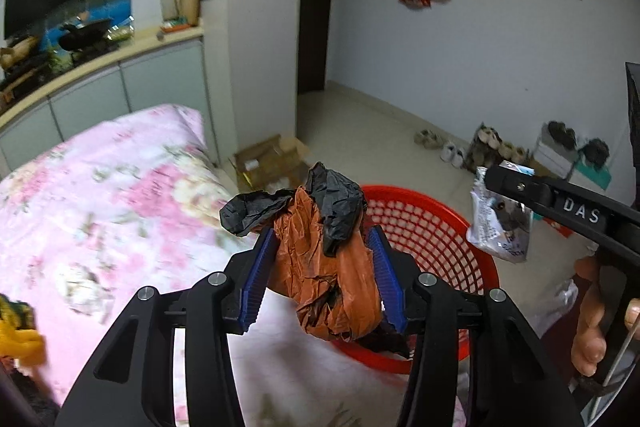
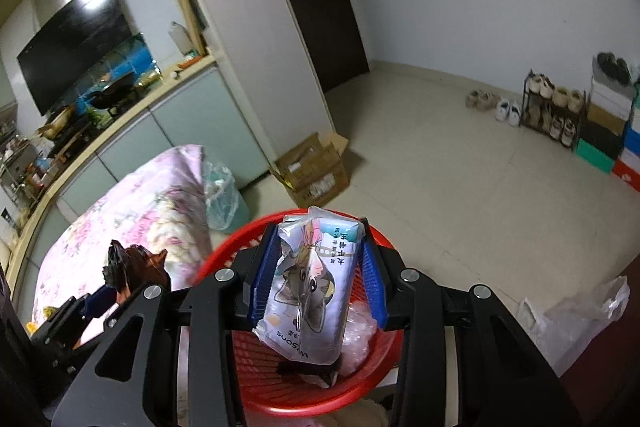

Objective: Collect trash
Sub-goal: 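Open both tools to drop the brown bag and packet into the basket, then move both tools back over the bed toward the remaining trash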

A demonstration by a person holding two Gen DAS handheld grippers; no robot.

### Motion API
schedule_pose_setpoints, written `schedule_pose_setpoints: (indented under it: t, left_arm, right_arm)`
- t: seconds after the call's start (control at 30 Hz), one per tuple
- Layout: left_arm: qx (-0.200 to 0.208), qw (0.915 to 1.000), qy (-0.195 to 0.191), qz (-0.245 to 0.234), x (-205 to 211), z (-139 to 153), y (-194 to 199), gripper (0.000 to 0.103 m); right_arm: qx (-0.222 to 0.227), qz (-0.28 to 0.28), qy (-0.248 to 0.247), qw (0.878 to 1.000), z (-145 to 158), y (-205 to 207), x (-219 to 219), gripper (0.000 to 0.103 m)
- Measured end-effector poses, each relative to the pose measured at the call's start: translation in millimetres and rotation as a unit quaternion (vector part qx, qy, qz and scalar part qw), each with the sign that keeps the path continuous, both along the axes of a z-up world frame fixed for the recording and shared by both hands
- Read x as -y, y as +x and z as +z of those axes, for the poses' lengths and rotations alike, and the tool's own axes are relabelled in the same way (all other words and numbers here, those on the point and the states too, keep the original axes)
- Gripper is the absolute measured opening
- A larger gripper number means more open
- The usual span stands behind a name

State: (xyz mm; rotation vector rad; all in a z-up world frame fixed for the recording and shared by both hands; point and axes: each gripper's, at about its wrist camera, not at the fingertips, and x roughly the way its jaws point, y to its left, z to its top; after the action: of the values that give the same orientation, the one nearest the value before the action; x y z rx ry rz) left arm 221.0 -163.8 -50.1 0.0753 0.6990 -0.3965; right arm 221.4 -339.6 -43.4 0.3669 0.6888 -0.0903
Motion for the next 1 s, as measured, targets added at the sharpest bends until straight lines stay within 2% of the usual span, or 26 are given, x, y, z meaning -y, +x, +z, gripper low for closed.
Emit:
schedule_pose_setpoints:
  t: [0.17, 0.33, 0.37, 0.53, 0.6, 0.77, 1.0]
  left_arm:
    - [-0.026, 0.9996, 0.001, -0.011, 14, -15, 10, 0.047]
    - [-0.054, 0.9982, -0.012, -0.022, 23, -25, 19, 0.055]
    - [-0.055, 0.9982, -0.010, -0.022, 24, -26, 20, 0.056]
    - [-0.053, 0.9983, -0.024, -0.011, 19, -24, 16, 0.079]
    - [-0.046, 0.9985, -0.029, -0.004, 15, -19, 15, 0.082]
    - [-0.033, 0.9986, -0.039, 0.013, 0, -6, 8, 0.083]
    - [0.005, 0.9978, -0.043, 0.051, -32, 17, -15, 0.083]
  right_arm:
    - [-0.020, -0.004, 0.022, 1.000, -15, 8, 11, 0.040]
    - [-0.027, 0.003, 0.059, 0.998, -18, 11, 19, 0.061]
    - [-0.027, -0.001, 0.066, 0.997, -18, 11, 22, 0.061]
    - [-0.018, -0.009, 0.072, 0.997, -12, 7, 30, 0.062]
    - [-0.011, -0.011, 0.068, 0.998, -7, 4, 30, 0.062]
    - [0.010, -0.010, 0.052, 0.999, 7, -2, 23, 0.062]
    - [0.045, 0.001, 0.027, 0.999, 29, -16, 4, 0.062]
